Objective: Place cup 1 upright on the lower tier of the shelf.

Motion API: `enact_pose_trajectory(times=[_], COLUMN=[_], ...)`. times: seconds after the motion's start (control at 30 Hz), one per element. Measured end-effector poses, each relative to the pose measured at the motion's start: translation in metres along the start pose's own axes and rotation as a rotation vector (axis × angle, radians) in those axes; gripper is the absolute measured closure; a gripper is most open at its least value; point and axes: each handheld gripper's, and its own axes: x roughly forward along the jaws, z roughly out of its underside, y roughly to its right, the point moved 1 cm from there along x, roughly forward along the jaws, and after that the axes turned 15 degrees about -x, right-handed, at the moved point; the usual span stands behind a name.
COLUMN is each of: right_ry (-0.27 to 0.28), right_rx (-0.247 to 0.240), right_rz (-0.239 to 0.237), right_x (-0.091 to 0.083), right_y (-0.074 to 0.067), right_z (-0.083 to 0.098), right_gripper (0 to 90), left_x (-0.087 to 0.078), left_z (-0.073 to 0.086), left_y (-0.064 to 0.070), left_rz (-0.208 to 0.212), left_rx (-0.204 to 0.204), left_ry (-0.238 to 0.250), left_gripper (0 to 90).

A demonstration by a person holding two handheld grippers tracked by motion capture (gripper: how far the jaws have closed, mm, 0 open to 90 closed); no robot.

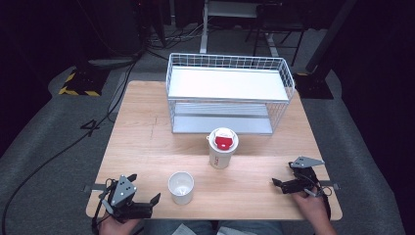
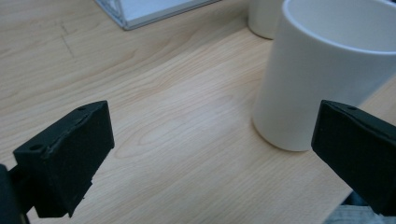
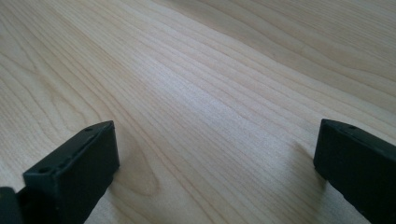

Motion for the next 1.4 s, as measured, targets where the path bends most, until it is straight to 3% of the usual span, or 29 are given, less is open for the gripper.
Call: enact_pose_trajectory(times=[0.03, 0.23, 0.5, 0.8, 0.93, 1.07, 1.4], right_ry=[0.0, 0.0, 0.0, 0.0, 0.0, 0.0, 0.0], right_rx=[0.0, 0.0, 0.0, 0.0, 0.0, 0.0, 0.001], right_rz=[0.0, 0.0, 0.0, 0.0, 0.0, 0.0, 0.002], right_x=[0.0, 0.0, 0.0, 0.0, 0.0, 0.0, 0.0], right_y=[0.0, 0.0, 0.0, 0.0, 0.0, 0.0, 0.0], right_z=[0.0, 0.0, 0.0, 0.0, 0.0, 0.0, 0.0], right_gripper=[0.2, 0.2, 0.2, 0.2, 0.2, 0.2, 0.2], left_x=[-0.002, -0.002, 0.005, 0.024, 0.031, 0.037, 0.056], left_z=[0.0, 0.002, 0.004, 0.007, 0.007, 0.005, 0.008], left_y=[0.006, 0.021, 0.031, 0.043, 0.045, 0.046, 0.045], left_rz=[0.007, 0.038, 0.078, 0.136, 0.134, 0.146, 0.128], left_rx=[0.029, 0.061, 0.054, 0.04, 0.045, 0.014, 0.012], left_ry=[0.012, 0.026, 0.039, 0.038, 0.039, 0.05, 0.001], left_gripper=[0.0, 0.0, 0.0, 0.0, 0.0, 0.0, 0.0])
